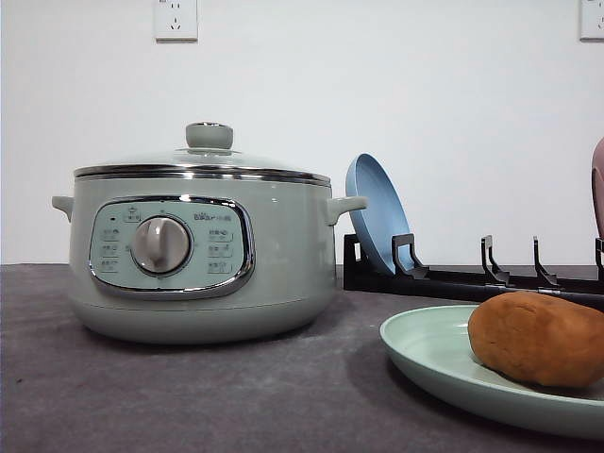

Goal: Transfer potato from steamer to green plate

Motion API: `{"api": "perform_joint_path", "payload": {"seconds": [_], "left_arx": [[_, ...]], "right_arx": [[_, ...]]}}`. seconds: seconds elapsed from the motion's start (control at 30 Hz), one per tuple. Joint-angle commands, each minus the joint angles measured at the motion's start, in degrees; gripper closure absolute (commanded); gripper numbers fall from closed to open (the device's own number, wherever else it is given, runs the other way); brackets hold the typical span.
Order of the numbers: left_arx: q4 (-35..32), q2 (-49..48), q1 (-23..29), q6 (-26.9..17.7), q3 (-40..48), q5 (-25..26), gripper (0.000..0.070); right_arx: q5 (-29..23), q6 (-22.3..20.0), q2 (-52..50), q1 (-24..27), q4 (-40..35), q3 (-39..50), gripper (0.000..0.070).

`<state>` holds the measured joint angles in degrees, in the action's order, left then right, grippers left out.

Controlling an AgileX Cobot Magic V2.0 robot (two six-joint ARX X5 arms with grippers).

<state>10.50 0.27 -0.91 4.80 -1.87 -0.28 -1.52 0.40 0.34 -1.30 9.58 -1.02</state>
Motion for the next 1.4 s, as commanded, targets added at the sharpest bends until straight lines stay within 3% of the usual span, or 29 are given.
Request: {"api": "perform_joint_path", "payload": {"seconds": [0.0, 1.37], "left_arx": [[0.26, -0.09, 0.04, -0.83, 1.18, 0.27, 0.0700], [0.26, -0.09, 0.04, -0.83, 1.18, 0.27, 0.0700]], "right_arx": [[-0.02, 0.46, -0.13, -0.09, -0.61, 0.33, 0.0685], [-0.02, 0.44, -0.13, -0.09, -0.61, 0.33, 0.0685]]}}
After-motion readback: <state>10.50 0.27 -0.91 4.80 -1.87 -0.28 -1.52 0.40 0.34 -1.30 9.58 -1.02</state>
